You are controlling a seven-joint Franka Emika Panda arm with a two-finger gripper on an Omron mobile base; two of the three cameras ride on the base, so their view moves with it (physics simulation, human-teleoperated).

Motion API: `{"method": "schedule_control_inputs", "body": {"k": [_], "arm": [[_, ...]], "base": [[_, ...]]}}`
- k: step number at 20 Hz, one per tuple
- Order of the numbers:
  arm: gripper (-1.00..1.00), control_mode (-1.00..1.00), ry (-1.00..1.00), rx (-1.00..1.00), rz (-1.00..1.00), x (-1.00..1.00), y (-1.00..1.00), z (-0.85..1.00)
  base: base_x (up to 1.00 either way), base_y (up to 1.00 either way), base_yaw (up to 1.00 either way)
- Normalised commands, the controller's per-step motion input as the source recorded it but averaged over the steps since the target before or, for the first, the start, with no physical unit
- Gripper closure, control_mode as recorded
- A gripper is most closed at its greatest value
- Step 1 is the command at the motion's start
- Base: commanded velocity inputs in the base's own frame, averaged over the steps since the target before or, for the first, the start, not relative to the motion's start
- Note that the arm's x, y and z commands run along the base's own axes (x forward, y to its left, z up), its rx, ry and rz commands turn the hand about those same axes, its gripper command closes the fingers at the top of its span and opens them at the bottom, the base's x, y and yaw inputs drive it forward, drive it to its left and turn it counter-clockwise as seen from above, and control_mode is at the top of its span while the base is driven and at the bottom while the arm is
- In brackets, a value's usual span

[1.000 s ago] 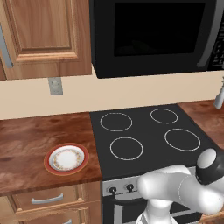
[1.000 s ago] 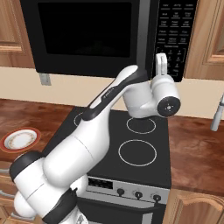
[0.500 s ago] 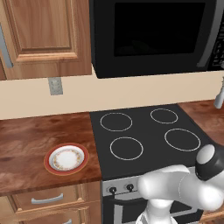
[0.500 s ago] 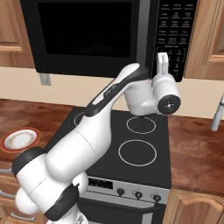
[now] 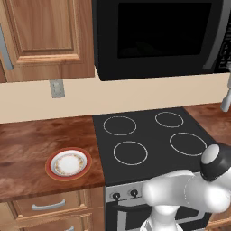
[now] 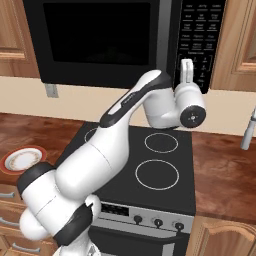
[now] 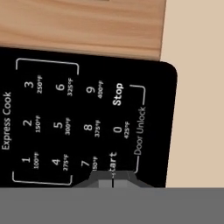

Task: Pick the corn from the counter and place it in the microwave. Then turn on the microwave.

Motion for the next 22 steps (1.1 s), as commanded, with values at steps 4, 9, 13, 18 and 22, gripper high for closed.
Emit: {"method": "schedule_control_inputs", "body": {"k": [4,9,13,18,22], "arm": [[1.0,-1.0,0.0,0.0,-0.01,0.11,-0.06,-0.02],[1.0,-1.0,0.0,0.0,-0.01,0.11,-0.03,-0.03],[1.0,-1.0,0.0,0.0,-0.01,0.08,0.0,-0.05],[1.0,-1.0,0.0,0.0,-0.01,0.07,0.0,-0.04],[1.0,-1.0,0.0,0.0,-0.01,0.08,0.0,0.0]], "base": [[0.0,0.0,0.0],[0.0,0.0,0.0],[0.0,0.0,0.0],[0.0,0.0,0.0],[0.0,0.0,0.0]]}}
